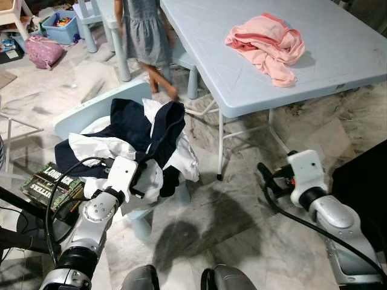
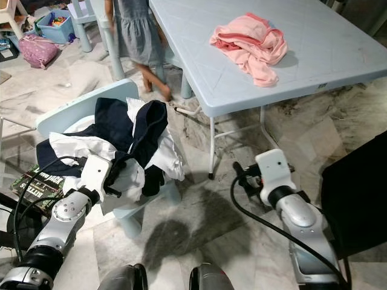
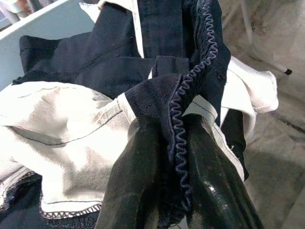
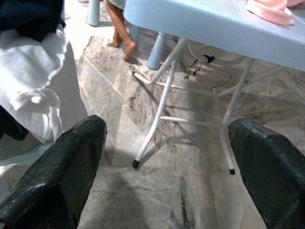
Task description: Hang hanger
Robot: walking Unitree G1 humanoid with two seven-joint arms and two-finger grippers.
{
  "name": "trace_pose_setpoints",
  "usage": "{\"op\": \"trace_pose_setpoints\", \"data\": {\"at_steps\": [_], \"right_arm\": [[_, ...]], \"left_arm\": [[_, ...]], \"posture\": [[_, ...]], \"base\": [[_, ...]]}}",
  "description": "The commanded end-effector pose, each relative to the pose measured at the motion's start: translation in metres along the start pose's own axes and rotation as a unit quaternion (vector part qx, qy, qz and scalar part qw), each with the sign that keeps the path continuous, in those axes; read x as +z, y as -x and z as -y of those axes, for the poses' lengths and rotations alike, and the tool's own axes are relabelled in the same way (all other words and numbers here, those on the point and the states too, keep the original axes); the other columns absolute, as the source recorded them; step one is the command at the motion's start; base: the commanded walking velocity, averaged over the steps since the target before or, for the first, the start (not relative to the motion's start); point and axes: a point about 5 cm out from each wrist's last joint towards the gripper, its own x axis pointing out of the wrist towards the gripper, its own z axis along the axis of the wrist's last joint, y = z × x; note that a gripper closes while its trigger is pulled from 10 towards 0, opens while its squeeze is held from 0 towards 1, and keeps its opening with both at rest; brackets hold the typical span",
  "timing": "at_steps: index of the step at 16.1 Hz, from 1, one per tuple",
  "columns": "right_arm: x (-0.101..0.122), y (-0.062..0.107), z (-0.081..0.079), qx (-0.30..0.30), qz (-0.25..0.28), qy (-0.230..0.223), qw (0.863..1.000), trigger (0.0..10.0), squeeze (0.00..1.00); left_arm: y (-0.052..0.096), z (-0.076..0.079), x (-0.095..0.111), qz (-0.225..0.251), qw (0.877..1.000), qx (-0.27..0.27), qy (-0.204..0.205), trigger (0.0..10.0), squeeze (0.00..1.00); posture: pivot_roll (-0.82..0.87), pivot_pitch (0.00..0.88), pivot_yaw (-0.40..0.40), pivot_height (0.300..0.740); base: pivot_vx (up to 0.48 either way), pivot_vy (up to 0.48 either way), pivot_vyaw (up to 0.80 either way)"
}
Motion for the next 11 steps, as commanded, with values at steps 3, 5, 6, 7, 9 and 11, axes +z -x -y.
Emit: {"op": "trace_pose_setpoints", "data": {"at_steps": [3,5,6,7,9,11], "right_arm": [[-0.002,-0.001,0.000,-0.006,0.000,0.001,1.000,10.0,0.00],[-0.004,0.000,0.002,-0.010,-0.002,0.000,1.000,10.0,0.00],[-0.005,0.000,0.001,-0.010,-0.002,-0.002,1.000,10.0,0.00],[-0.005,-0.002,-0.002,-0.008,0.000,-0.003,1.000,10.0,0.00],[-0.004,-0.005,-0.004,-0.006,0.003,-0.005,1.000,10.0,0.00],[-0.003,-0.008,-0.005,-0.005,0.006,-0.006,1.000,10.0,0.00]], "left_arm": [[0.009,-0.007,0.011,0.008,0.999,0.029,-0.019,0.0,0.00],[0.022,-0.009,0.022,0.000,0.998,0.053,-0.037,0.0,0.00],[0.025,-0.010,0.025,0.000,0.996,0.056,-0.064,0.0,0.00],[0.028,-0.010,0.028,0.002,0.994,0.062,-0.087,0.0,0.00],[0.033,-0.005,0.033,-0.004,0.993,0.058,-0.100,0.0,0.00],[0.037,0.012,0.024,-0.044,0.995,0.021,-0.090,0.0,0.00]], "posture": [[-0.12,0.098,-0.029,0.740],[-0.12,0.098,-0.029,0.740],[-0.10,0.100,-0.027,0.740],[-0.09,0.099,-0.028,0.740],[-0.08,0.097,-0.029,0.740],[-0.08,0.094,-0.030,0.740]], "base": [[0.000,0.000,0.00],[0.000,0.000,0.00],[0.000,0.000,0.00],[0.000,0.000,0.00],[0.000,0.000,0.00],[0.000,0.000,0.00]]}}
